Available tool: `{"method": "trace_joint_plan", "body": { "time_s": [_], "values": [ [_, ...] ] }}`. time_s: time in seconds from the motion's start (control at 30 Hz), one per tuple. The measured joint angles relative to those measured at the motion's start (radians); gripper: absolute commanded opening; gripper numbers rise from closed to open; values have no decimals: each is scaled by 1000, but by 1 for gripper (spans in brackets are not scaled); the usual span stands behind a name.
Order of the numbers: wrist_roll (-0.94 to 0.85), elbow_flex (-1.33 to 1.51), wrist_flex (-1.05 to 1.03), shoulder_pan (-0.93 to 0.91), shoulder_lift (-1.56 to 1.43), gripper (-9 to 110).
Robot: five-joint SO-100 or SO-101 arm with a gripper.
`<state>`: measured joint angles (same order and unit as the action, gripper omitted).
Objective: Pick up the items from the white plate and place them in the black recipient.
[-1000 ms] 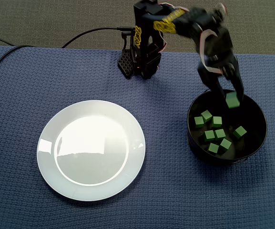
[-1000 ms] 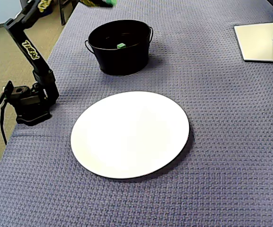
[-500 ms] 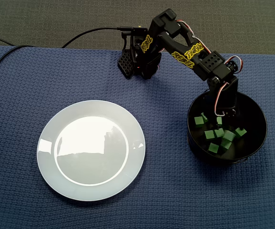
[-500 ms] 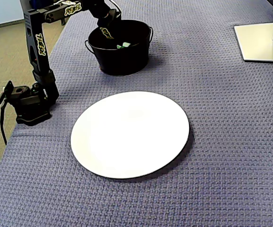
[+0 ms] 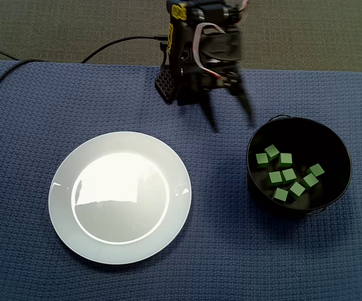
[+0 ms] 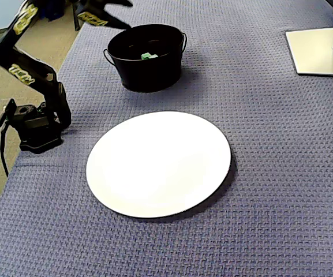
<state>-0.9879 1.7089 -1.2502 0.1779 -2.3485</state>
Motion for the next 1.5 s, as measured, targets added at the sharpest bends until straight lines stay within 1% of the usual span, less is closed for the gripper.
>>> {"method": "trace_joint_plan", "body": {
  "time_s": [0.07, 0.2, 0.33, 0.53, 0.67, 0.73, 0.9, 1.0, 1.5],
  "values": [
    [-86, 135, 52, -92, -107, 9],
    [-233, 400, 77, -135, -313, 0],
    [-341, 650, 100, -150, -483, 0],
    [-454, 1003, 167, -163, -653, 0],
    [-489, 1189, 164, -161, -762, 0],
    [-497, 1249, 129, -169, -795, 0],
    [-505, 1285, -44, -173, -821, 0],
    [-502, 1270, -95, -176, -830, 0],
    [-486, 1269, -104, -249, -833, 1]
  ]
}}
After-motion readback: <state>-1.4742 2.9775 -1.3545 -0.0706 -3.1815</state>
